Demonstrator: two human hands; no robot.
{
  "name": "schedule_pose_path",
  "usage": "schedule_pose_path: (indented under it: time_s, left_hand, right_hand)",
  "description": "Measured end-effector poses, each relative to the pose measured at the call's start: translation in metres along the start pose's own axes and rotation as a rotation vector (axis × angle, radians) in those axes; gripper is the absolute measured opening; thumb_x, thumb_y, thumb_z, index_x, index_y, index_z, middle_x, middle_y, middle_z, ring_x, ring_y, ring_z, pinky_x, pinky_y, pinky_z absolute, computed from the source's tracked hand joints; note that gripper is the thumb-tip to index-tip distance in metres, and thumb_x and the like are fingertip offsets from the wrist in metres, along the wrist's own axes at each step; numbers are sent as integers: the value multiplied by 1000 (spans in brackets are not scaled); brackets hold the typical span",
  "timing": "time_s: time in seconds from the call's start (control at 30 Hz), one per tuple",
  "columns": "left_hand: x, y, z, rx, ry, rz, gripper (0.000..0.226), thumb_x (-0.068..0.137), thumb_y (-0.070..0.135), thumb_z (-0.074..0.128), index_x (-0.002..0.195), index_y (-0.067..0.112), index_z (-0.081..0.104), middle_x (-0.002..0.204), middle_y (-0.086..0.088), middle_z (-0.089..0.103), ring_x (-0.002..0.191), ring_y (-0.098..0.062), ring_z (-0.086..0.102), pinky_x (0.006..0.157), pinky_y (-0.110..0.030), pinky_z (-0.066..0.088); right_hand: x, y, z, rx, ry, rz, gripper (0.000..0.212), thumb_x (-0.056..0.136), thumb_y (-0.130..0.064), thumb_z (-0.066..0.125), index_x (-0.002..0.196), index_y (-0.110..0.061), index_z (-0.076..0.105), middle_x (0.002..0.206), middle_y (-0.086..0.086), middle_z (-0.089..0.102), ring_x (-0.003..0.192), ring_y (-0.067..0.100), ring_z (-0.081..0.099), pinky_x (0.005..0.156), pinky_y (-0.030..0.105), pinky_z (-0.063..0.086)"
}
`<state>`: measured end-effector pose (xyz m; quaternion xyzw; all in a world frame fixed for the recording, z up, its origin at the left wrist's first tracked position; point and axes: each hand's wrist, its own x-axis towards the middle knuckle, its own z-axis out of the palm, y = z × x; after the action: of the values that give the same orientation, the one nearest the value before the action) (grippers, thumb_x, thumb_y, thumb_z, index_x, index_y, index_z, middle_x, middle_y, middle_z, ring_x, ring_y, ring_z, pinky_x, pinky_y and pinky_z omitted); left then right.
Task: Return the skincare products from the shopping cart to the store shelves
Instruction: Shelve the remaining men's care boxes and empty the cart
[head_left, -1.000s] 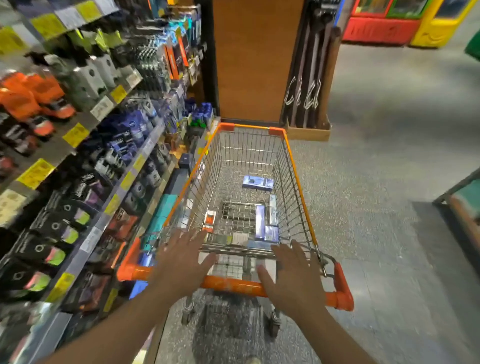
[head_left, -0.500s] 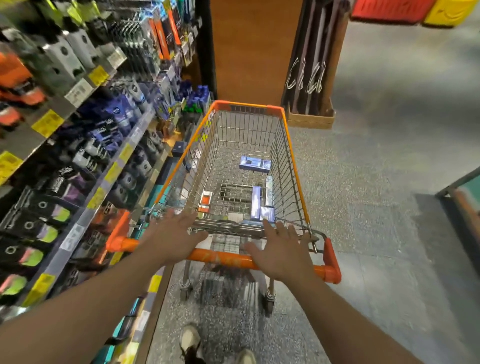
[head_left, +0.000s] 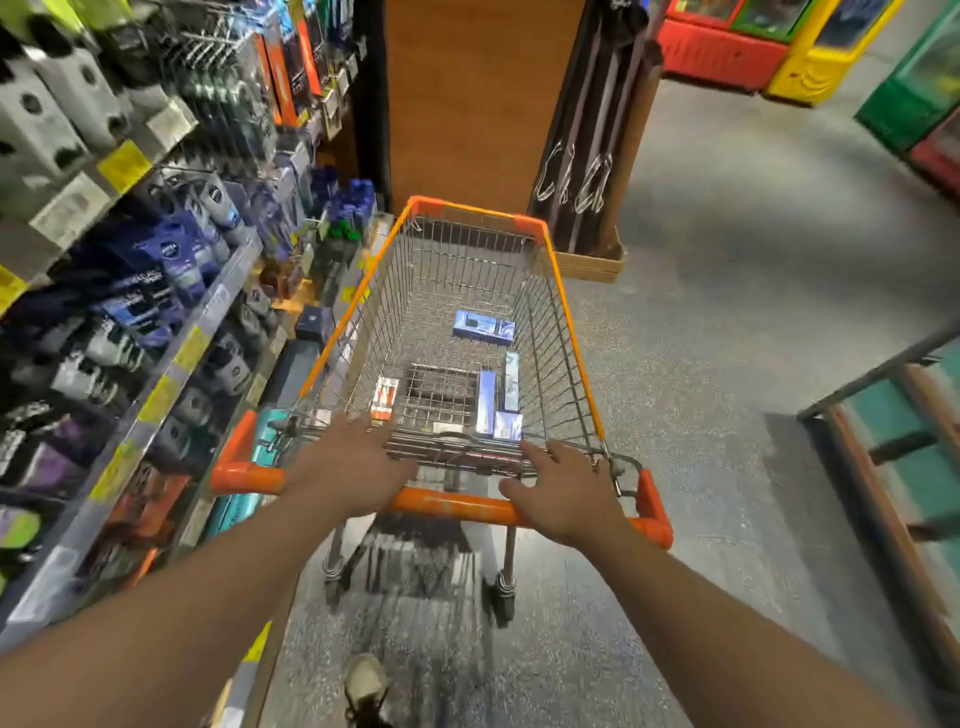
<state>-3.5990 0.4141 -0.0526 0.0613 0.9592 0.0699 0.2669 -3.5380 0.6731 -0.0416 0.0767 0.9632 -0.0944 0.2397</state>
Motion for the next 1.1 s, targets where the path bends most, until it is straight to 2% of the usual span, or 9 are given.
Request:
schedule_pose_path:
  time_s: [0.23,0.4,0.57,0.67,0.83,0.93,1.0,1.03,1.1]
  left_hand:
    - [47,-2,-36,34,-21,55,87,92,72,34,164,28,12,172,-5,6,158,-33,0,125,-57,16]
    - [82,-5,-53,83,-52,55,94,82,81,22,163,33,15,173,-3,5,158,-36,-1,124,-59,17]
    - [101,2,-74,74,-43,52,85,94,72,35,164,32,9,173,-1,2,159,-31,-1,123,-56,16]
    - [116,8,-85,66,-62,32,85,92,73,35,163,35,10,173,2,2,159,-29,-3,123,-57,18]
    - [130,29,-102,142,-82,81,68,102,64,31,162,31,24,172,2,0,159,-27,-4,125,-53,10]
    - [137,31,-106,101,-82,40,71,100,65,29,161,31,25,173,-3,4,158,-30,1,125,-54,14]
    - [144,27,-103,90,-95,75,79,87,73,12,155,40,34,173,-6,3,158,-36,1,125,-58,14]
    - [147,26,-102,121,-89,90,76,87,74,8,151,46,38,173,-5,1,158,-36,-1,125,-59,12]
    - [151,24,-101,143,-74,85,63,94,73,14,147,50,40,172,1,0,158,-31,-3,125,-58,10]
  right_hand:
    - [52,-12,-24,17,15,22,80,91,-74,37,162,-40,22,170,5,21,157,27,15,124,64,3]
    - [79,-17,-39,31,22,35,79,92,-73,37,162,-39,22,170,5,21,157,28,16,124,64,3]
    - [107,-18,-55,24,18,41,79,93,-73,36,162,-38,23,171,6,20,157,30,16,124,64,3]
    - [125,-14,-65,28,27,31,79,93,-73,35,162,-36,24,171,6,21,157,30,17,124,64,5]
    - [151,-3,-79,26,30,21,80,92,-73,34,162,-37,23,171,8,20,157,31,16,123,63,4]
    - [160,2,-84,23,26,13,80,91,-73,34,162,-37,23,171,8,19,157,31,16,123,64,2]
    - [164,3,-85,20,25,7,80,91,-73,33,162,-36,24,170,8,20,156,31,16,123,65,3]
    - [165,4,-85,18,24,4,81,91,-73,33,162,-36,23,170,9,21,156,31,16,123,66,3]
    - [166,4,-85,18,17,-1,82,90,-73,32,162,-36,22,170,11,20,156,32,15,122,67,3]
